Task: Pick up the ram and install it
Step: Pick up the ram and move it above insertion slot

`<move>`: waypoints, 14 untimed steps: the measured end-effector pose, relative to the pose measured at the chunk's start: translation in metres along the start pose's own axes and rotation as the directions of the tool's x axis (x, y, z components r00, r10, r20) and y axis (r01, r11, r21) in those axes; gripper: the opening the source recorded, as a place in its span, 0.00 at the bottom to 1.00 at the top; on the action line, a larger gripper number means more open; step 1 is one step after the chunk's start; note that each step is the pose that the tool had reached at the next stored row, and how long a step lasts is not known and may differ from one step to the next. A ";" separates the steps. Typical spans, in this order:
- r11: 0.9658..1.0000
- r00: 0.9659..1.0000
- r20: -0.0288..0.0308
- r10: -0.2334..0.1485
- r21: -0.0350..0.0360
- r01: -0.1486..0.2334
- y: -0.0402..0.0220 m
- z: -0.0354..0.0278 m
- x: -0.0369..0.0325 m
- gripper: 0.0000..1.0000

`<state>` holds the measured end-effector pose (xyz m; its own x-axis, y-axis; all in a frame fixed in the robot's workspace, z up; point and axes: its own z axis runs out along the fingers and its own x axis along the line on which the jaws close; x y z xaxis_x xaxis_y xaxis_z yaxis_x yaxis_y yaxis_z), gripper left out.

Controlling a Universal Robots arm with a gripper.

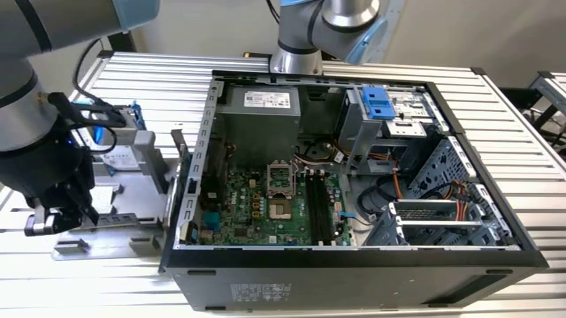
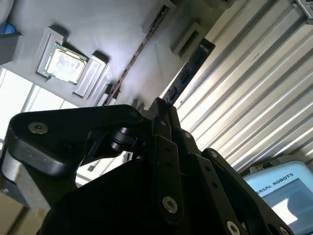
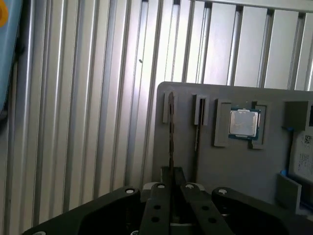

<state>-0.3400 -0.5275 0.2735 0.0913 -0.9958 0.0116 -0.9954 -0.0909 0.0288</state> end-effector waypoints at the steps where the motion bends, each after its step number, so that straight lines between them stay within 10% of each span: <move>1: 1.000 1.000 0.000 0.000 0.000 0.000 0.0001 -0.0043 0.0000 0.00; 14: 1.000 1.000 0.000 0.000 0.000 0.000 0.0018 -0.0633 0.0007 0.00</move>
<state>-0.3400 -0.5275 0.3368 0.0912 -0.9958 0.0115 -0.9955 -0.0909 0.0286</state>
